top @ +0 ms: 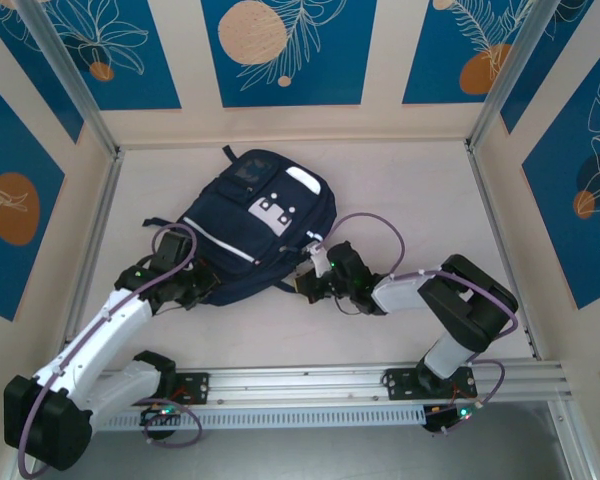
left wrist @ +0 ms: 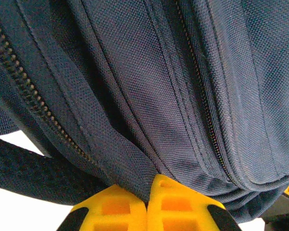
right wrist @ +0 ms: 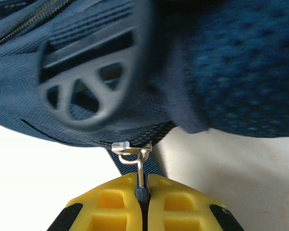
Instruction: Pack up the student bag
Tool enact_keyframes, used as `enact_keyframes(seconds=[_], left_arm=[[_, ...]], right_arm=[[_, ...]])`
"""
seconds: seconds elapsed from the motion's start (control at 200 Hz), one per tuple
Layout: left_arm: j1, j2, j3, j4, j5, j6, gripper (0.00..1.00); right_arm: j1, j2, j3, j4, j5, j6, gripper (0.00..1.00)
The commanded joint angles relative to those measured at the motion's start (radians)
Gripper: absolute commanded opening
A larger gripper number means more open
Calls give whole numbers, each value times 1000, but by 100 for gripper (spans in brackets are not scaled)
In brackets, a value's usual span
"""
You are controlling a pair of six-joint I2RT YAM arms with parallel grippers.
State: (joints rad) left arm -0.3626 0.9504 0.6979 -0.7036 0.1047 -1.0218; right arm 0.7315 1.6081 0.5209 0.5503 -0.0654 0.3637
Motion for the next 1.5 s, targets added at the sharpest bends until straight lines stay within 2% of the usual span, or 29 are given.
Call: enact_keyframes(seconds=[0.0, 0.175, 0.37, 0.43, 0.49, 0.54, 0.6, 0.75, 0.93, 1.025, 1.1, 1.225, 1.355, 1.495], left_arm=[[42, -18, -3, -103, -108, 36, 0], [43, -13, -22, -72, -76, 36, 0], [30, 34, -65, 45, 71, 53, 0], [16, 53, -81, 104, 134, 48, 1], [-6, 76, -95, 165, 192, 37, 1], [-37, 92, -88, 185, 196, 41, 1], [-78, 106, -73, 192, 185, 49, 1], [-179, 149, -32, 209, 144, 60, 2], [-296, 256, 8, 305, 161, 31, 0], [-391, 365, 65, 366, 200, 46, 2], [-474, 491, 151, 372, 249, 96, 9], [-546, 622, 271, 336, 329, 183, 34], [-547, 547, 280, 328, 315, 234, 56], [-530, 423, 310, 199, 225, 337, 64]], right_arm=[[-62, -14, -38, -51, 67, 48, 0], [-76, -12, -43, -44, 44, 68, 0], [-78, -16, -55, -33, 57, 110, 0], [-84, -17, -48, -52, 54, 125, 7], [-86, -20, -31, -100, 60, 136, 23], [-86, -31, -22, -147, 71, 144, 36], [-83, -61, -39, -162, 78, 151, 44], [-65, -244, -75, -303, 164, 165, 51], [-63, -538, -110, -498, 298, 206, 49], [-66, -677, -123, -568, 357, 200, 48], [-74, -753, -130, -603, 390, 193, 49], [-99, -814, -133, -662, 412, 202, 54], [-113, -840, -139, -703, 401, 219, 55], [-124, -861, -161, -689, 370, 222, 55]])
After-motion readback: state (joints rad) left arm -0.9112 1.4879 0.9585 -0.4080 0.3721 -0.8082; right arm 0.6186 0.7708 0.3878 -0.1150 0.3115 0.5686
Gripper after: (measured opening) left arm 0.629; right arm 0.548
